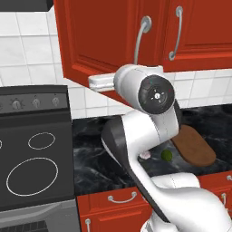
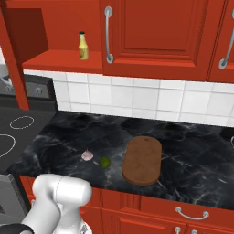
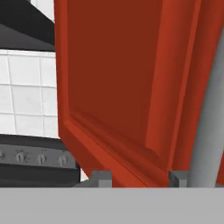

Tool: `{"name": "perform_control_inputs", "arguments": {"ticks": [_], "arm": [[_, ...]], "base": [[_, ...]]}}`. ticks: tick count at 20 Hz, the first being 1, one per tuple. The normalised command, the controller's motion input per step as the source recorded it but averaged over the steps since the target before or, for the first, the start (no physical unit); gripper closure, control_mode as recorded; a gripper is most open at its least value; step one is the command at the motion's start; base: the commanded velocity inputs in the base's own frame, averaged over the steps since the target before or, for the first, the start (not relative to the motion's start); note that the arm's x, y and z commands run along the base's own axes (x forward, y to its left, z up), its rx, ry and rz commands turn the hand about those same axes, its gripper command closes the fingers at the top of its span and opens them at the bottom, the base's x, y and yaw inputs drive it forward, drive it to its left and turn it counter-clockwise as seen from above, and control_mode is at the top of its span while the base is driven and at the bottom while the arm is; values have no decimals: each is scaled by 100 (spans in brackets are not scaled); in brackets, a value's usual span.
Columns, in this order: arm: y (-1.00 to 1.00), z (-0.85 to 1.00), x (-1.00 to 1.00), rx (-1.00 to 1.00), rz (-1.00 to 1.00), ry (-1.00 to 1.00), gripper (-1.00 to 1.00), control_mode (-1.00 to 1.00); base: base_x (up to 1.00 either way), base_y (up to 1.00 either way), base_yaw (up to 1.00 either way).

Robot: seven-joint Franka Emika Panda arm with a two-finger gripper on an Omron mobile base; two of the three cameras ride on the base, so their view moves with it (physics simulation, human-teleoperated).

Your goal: Open the cabinet. Place the bowl and condiment on the counter. Then place the lime and garlic on the cutting board.

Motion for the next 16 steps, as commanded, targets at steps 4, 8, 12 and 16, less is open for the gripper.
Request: {"name": "perform_control_inputs", "arguments": {"ticks": [4, 8, 12, 16], "arm": [[42, -40, 42, 0, 22, 15, -100, -100], [19, -18, -23, 0, 17, 6, -100, -100], [10, -4, -98, 0, 2, -2, -100, -100], [-7, -6, -100, 2, -1, -12, -100, -100]], "base": [[0, 0, 0], [0, 0, 0], [0, 0, 0], [0, 0, 0]]}}
